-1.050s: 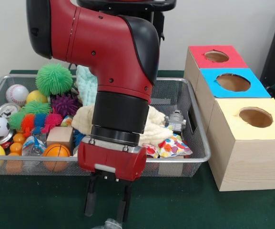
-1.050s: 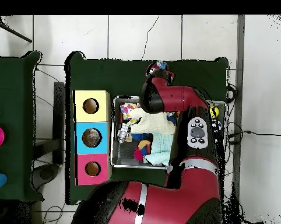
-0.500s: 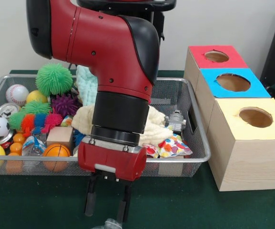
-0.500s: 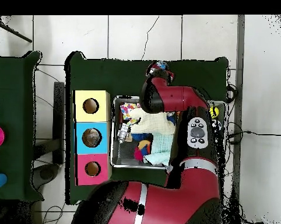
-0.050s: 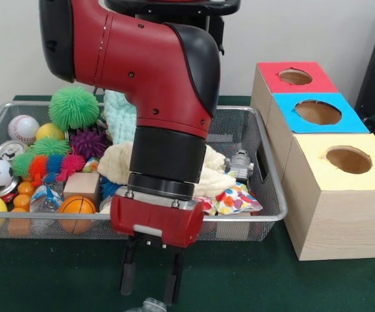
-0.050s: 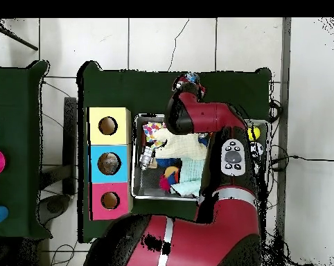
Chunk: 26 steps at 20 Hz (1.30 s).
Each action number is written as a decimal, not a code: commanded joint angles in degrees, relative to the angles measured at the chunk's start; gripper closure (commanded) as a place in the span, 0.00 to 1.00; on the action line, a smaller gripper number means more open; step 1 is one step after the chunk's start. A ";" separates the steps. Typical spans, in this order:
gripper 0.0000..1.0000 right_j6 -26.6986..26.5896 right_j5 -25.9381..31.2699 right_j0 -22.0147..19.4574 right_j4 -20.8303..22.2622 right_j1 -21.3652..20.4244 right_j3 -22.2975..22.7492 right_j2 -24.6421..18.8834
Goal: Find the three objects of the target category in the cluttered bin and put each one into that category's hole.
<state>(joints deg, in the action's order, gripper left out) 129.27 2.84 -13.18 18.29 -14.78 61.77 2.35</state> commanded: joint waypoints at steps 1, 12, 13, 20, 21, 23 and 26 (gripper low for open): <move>0.00 0.81 3.14 0.13 2.01 1.99 3.76 -1.95; 0.00 1.75 0.67 -0.08 2.21 2.77 3.94 -1.58; 0.00 1.91 -0.07 0.05 2.37 3.05 3.69 -1.19; 0.00 2.43 -1.76 0.26 2.57 3.96 3.10 0.08; 0.00 2.64 -2.38 0.38 2.59 4.19 2.92 0.48; 0.00 2.73 -2.74 0.33 2.57 4.38 2.81 0.63; 0.00 3.15 -3.54 0.63 2.33 4.81 2.50 1.50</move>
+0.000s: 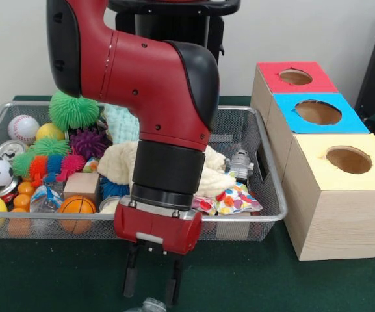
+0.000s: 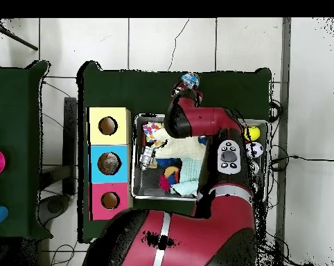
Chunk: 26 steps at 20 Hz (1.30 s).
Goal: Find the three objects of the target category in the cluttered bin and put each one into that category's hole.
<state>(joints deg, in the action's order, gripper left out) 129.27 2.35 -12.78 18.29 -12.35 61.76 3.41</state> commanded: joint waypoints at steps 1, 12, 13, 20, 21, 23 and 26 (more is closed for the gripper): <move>0.00 3.56 -3.46 0.56 2.04 2.60 2.38 1.10; 0.00 2.92 -5.59 -0.37 2.59 2.40 2.84 -1.09; 0.00 2.69 -5.30 -0.81 2.71 2.00 3.30 -2.23; 0.00 4.02 -6.98 -0.55 1.97 1.22 3.92 -3.34; 0.00 4.38 -7.36 -0.47 1.77 1.24 4.03 -3.34; 0.00 4.56 -7.54 -0.17 1.58 1.41 3.95 -2.90; 0.00 4.83 -8.32 0.10 1.43 1.87 3.97 -2.35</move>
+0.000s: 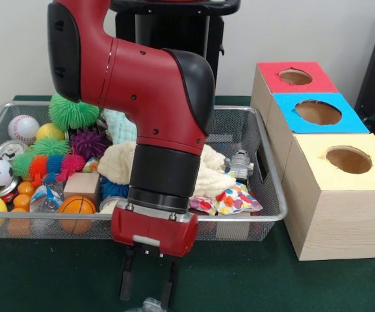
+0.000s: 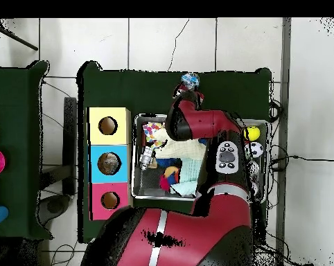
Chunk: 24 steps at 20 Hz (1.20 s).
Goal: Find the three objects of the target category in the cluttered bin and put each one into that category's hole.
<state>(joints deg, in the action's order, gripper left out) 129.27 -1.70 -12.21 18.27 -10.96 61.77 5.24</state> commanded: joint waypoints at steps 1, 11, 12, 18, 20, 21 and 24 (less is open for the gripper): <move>0.00 5.04 -4.79 -0.36 1.35 0.65 4.02 -4.04; 0.00 4.21 -3.52 -0.19 1.45 0.61 5.00 -4.87; 0.00 4.13 -3.47 -0.26 1.54 0.59 5.05 -5.06; 0.00 3.53 -2.83 -1.51 2.24 0.49 5.84 -7.23; 0.00 3.33 -2.64 -1.98 2.44 0.51 6.05 -7.96; 0.00 3.23 -2.48 -2.34 2.58 0.47 6.33 -8.55; 0.00 3.65 -2.54 -2.45 2.26 0.63 6.80 -8.92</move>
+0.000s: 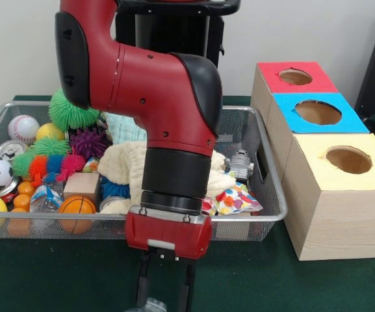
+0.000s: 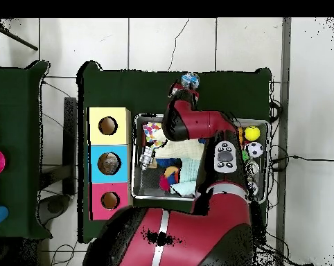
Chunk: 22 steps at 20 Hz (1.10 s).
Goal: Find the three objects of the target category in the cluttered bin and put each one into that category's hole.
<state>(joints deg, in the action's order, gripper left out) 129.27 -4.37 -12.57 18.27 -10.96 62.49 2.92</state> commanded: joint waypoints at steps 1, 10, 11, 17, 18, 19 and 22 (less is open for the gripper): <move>0.00 3.84 0.21 -2.02 2.02 0.70 6.25 -6.56; 0.00 5.45 -0.87 1.14 -0.45 1.97 4.29 -0.18; 0.00 5.58 -0.85 1.45 -0.71 2.14 4.10 0.54; 0.00 6.90 -0.09 3.57 -2.97 3.15 3.37 4.90; 0.00 7.10 0.15 3.92 -3.39 3.35 3.29 5.63; 0.00 7.57 0.44 4.85 -4.30 3.87 2.97 7.41; 0.00 8.08 1.47 6.47 -6.20 4.89 2.44 10.89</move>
<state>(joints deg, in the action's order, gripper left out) 129.27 -4.38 -8.27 15.76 -9.09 62.63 9.39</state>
